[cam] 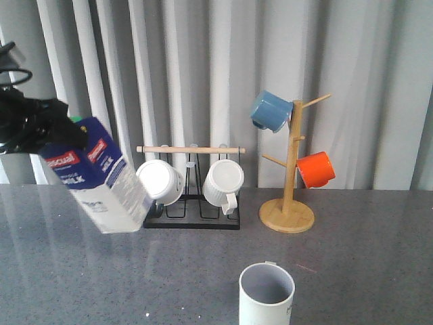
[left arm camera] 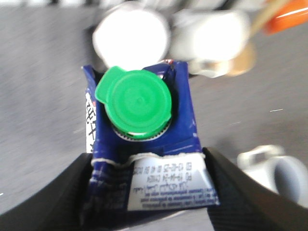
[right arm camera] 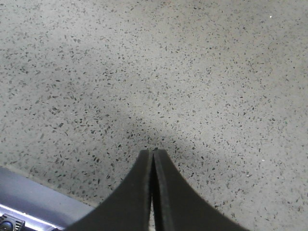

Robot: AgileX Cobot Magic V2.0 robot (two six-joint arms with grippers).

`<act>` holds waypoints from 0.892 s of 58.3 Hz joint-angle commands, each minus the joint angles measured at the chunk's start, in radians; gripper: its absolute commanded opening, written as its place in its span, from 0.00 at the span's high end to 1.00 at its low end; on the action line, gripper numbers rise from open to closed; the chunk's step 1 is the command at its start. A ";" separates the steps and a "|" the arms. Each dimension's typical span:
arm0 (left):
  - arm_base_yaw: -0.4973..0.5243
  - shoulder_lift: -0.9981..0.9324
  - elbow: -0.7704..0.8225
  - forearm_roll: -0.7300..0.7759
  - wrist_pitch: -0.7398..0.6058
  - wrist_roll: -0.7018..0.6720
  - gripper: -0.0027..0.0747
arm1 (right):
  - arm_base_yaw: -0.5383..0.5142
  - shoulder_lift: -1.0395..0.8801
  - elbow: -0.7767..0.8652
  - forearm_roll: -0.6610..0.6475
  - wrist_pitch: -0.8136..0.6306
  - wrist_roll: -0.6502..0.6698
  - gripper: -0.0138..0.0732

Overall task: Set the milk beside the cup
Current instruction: 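Lift the milk carton with the left gripper and carry it toward the mug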

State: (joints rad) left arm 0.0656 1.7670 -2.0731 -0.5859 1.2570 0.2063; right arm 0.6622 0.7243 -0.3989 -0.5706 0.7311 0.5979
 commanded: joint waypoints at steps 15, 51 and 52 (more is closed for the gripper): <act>-0.165 -0.045 -0.034 -0.099 -0.004 0.026 0.97 | 0.001 -0.003 -0.024 -0.042 -0.038 0.003 0.85; -0.364 0.086 -0.034 0.084 -0.004 -0.019 0.97 | 0.001 -0.003 -0.024 -0.042 -0.039 0.003 0.85; -0.367 0.092 -0.034 0.085 -0.004 -0.019 0.97 | 0.001 -0.003 -0.024 -0.042 -0.039 0.003 0.85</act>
State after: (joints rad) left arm -0.2888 1.8864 -2.0809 -0.4895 1.2668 0.2011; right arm 0.6622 0.7243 -0.3989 -0.5706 0.7291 0.6021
